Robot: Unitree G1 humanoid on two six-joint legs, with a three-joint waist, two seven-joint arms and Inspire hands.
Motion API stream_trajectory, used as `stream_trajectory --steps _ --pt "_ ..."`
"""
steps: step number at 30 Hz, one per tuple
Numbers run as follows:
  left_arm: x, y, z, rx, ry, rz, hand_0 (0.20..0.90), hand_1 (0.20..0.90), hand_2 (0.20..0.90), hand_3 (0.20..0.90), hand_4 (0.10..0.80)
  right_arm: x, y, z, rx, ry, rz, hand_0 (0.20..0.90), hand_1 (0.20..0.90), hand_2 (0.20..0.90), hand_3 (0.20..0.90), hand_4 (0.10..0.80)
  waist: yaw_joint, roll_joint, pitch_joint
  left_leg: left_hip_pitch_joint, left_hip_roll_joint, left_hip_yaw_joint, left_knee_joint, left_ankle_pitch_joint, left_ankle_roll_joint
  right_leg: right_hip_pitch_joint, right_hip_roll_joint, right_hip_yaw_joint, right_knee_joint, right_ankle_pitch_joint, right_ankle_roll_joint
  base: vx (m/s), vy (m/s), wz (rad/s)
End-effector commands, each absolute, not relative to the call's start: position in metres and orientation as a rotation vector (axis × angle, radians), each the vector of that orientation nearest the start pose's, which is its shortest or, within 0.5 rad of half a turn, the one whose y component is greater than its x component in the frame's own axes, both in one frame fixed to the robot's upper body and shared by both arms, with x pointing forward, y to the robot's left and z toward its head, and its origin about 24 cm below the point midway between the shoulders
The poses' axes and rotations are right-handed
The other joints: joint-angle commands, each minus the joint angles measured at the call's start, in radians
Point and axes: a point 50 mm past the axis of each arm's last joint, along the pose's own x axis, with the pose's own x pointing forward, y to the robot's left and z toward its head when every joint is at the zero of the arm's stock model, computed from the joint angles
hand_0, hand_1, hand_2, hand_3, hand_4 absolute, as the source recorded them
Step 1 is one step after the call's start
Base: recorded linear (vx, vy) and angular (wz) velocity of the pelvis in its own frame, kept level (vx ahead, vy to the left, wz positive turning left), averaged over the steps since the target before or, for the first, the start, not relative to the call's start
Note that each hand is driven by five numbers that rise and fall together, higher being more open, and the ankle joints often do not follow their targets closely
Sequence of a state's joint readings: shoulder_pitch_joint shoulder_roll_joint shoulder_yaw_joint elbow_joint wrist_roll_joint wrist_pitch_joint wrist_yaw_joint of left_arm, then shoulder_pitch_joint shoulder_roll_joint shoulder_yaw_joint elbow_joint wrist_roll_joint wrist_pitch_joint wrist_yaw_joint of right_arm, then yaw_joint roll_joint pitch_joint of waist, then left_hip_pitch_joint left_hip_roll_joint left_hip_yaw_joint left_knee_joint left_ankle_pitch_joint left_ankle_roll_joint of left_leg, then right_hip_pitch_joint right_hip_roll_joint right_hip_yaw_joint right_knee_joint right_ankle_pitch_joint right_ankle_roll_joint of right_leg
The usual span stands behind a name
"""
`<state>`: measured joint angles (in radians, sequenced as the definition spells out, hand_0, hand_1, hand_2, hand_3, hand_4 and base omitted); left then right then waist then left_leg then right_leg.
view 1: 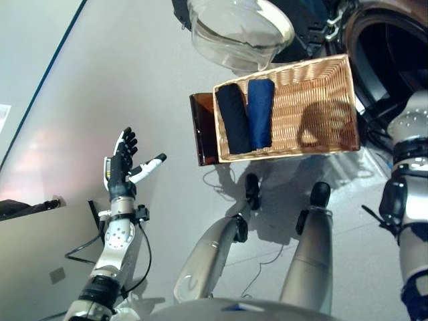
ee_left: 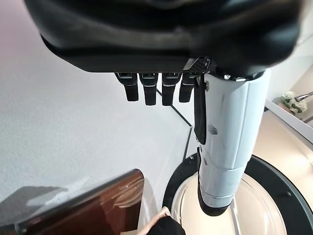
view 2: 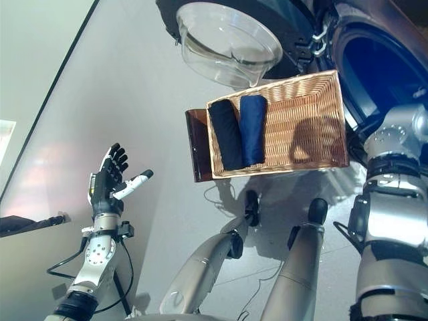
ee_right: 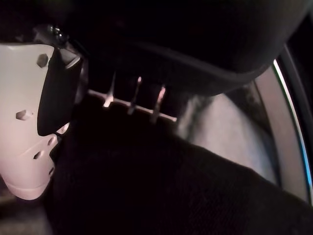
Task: Pick up the clothes and place them into the washing machine
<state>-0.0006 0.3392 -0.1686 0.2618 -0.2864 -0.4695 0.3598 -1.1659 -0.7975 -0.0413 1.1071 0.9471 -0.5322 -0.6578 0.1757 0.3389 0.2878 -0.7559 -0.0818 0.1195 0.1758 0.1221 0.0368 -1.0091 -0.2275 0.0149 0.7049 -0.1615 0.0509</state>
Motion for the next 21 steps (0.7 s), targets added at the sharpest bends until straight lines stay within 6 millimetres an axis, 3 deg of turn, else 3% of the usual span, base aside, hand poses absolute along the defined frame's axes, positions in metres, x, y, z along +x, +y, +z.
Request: stream_trajectory --steps 1,6,7,8,9,10,11,13,21 --pt "0.233 0.247 0.062 0.07 -0.359 0.405 0.9 0.9 0.9 0.9 0.8 0.291 -0.377 0.383 0.268 -1.038 -1.064 0.2 0.2 0.2 0.2 0.3 -0.002 -0.033 -0.016 -0.062 0.036 -0.048 0.12 -0.114 -0.086 0.075 0.057 -0.025 -0.122 0.02 -0.046 -0.005 -0.059 0.11" --pt "0.233 0.25 0.064 0.084 -0.369 0.437 0.9 0.9 0.9 0.9 0.8 0.299 -0.37 0.383 0.13 -0.98 -1.094 0.2 0.2 0.2 0.2 0.3 -0.008 -0.041 -0.014 -0.056 0.035 -0.048 0.103 -0.11 -0.086 0.075 0.064 -0.03 -0.13 0.023 -0.047 0.001 -0.005 0.01" --pt "0.232 0.252 0.065 0.092 -0.371 0.446 0.9 0.9 0.9 0.9 0.8 0.301 -0.371 0.381 0.037 -0.929 -1.134 0.269 0.269 0.269 0.269 0.349 -0.007 -0.045 -0.017 -0.052 0.035 -0.048 0.095 -0.108 -0.086 0.078 0.064 -0.031 -0.134 0.025 -0.046 0.0 0.0 0.0" --pt "0.233 0.254 0.066 0.116 -0.37 0.446 0.9 0.9 0.9 0.9 0.8 0.306 -0.376 0.378 -0.218 -0.794 -1.219 0.9 0.9 0.9 0.9 0.8 -0.001 -0.056 -0.023 -0.043 0.035 -0.046 0.083 -0.105 -0.086 0.084 0.064 -0.035 -0.142 0.028 -0.046 0.0 0.0 0.0" --pt "0.233 0.254 0.068 0.124 -0.37 0.444 0.9 0.9 0.9 0.9 0.8 0.308 -0.381 0.375 -0.421 -0.691 -1.279 0.9 0.9 0.9 0.9 0.8 0.0 -0.064 -0.024 -0.038 0.035 -0.046 0.078 -0.102 -0.086 0.089 0.064 -0.037 -0.146 0.031 -0.046 0.0 0.0 0.0" --pt "0.233 0.253 0.067 0.116 -0.37 0.447 0.9 0.9 0.9 0.9 0.8 0.308 -0.379 0.379 -0.431 -0.695 -1.279 0.9 0.9 0.9 0.9 0.8 -0.002 -0.057 -0.022 -0.037 0.036 -0.045 0.077 -0.102 -0.086 0.089 0.065 -0.036 -0.147 0.031 -0.046 0.0 0.0 0.0" --pt "0.233 0.254 0.07 0.129 -0.374 0.442 0.9 0.9 0.9 0.9 0.8 0.314 -0.375 0.384 -0.612 -0.622 -1.262 0.9 0.9 0.9 0.9 0.8 -0.003 -0.063 -0.024 -0.028 0.036 -0.045 0.069 -0.1 -0.086 0.097 0.067 -0.04 -0.157 0.036 -0.046 0.0 0.0 0.0" --pt "0.232 0.252 0.07 0.124 -0.377 0.435 0.9 0.9 0.9 0.9 0.8 0.315 -0.37 0.388 -0.68 -0.614 -1.283 0.9 0.9 0.9 0.9 0.8 -0.005 -0.059 -0.025 -0.022 0.035 -0.044 0.064 -0.1 -0.086 0.101 0.068 -0.042 -0.162 0.038 -0.046 0.0 0.0 0.0" --pt "0.228 0.255 0.061 0.11 -0.332 0.443 0.9 0.9 0.9 0.9 0.8 0.328 -0.361 0.377 -0.606 -0.592 -1.217 0.9 0.9 0.9 0.9 0.8 -0.011 -0.07 -0.038 -0.003 0.034 -0.049 0.045 -0.099 -0.083 0.117 0.071 -0.047 -0.18 0.042 -0.044 0.021 0.018 -0.01"
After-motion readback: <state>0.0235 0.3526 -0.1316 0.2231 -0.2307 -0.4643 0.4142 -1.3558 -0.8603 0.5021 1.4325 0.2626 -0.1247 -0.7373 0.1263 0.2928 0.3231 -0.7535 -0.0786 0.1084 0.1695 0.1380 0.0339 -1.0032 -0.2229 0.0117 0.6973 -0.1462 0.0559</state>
